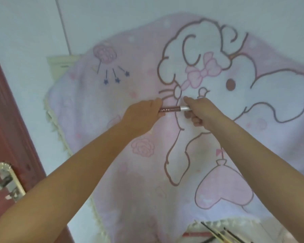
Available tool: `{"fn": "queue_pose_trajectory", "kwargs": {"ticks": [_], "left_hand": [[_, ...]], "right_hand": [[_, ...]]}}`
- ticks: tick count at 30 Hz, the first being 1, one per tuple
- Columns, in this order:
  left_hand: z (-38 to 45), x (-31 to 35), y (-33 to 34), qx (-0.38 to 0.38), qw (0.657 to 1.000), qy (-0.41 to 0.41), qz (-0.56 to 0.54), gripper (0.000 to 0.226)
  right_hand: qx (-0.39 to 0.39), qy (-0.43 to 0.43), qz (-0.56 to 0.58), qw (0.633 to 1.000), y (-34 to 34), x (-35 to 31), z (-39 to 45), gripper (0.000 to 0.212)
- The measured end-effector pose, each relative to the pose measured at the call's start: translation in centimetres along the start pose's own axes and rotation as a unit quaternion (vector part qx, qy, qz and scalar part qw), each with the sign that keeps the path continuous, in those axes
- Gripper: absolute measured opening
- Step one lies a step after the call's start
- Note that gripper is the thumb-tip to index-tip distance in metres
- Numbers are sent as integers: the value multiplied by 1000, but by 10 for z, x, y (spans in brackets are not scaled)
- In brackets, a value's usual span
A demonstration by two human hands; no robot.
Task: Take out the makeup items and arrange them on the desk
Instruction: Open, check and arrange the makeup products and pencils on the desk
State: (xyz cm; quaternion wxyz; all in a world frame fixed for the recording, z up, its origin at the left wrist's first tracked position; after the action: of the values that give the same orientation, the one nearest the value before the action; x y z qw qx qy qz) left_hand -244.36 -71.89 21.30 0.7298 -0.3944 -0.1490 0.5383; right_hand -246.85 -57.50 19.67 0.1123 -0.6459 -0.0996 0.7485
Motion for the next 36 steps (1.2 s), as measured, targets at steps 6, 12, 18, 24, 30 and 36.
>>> {"fn": "queue_pose_trajectory", "kwargs": {"ticks": [6,12,18,24,30,36], "left_hand": [[23,-13,-39,231,961,99,114,35],[24,-8,-45,240,957,109,122,42],[21,-11,-55,274,946,130,111,35],[27,-13,-68,272,942,164,111,24],[31,-18,-73,167,973,122,-102,39],[33,-24,-60,-42,954,-11,-295,22]], "right_hand": [[54,-25,-108,992,-12,-38,6,42],[58,-36,0,998,-18,-53,0,48],[32,-59,4,998,-23,-66,0,52],[1,-99,-26,995,-27,-85,3,46],[70,-210,-69,973,-31,-104,-12,43],[103,-284,-156,940,-31,-103,-20,45]]}}
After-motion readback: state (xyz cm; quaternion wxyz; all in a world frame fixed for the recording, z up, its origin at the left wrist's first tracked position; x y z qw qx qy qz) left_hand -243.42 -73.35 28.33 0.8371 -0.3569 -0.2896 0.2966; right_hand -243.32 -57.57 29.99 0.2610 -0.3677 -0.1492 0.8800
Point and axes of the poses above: each hand's wrist, its own z-axis towards the middle knuckle, its own y-axis out of the palm, x = y × z, the point moved 6 cm from there along z, towards the middle knuckle, and after that the axes turned 5 degrees about -z, right-handed, at the moved point
